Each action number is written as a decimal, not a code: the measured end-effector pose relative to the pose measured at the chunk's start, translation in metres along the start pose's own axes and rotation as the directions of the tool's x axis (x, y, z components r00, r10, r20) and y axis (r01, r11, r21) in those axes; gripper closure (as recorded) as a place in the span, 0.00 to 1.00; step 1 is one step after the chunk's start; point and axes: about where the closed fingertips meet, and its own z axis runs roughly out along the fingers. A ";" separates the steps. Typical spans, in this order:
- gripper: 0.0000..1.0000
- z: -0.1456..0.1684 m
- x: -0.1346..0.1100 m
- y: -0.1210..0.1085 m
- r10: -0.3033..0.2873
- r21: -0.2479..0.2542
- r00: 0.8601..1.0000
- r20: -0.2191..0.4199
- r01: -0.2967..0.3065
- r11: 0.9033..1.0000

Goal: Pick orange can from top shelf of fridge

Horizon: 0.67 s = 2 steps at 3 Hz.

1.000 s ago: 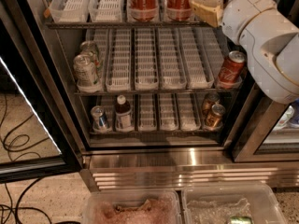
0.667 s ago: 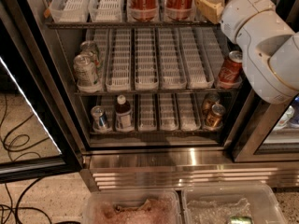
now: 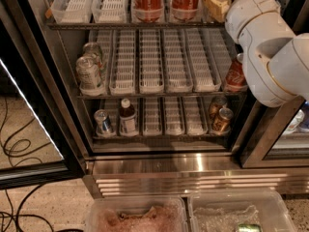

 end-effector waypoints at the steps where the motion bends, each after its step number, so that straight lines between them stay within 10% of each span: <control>1: 0.30 0.008 -0.001 0.000 0.009 0.017 1.000 0.006 -0.010 1.000; 2: 0.33 0.017 -0.002 0.001 0.017 0.029 1.000 0.018 -0.018 0.999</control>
Offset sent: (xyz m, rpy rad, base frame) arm 0.0233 0.0059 0.0104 0.0449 -0.0368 -0.0236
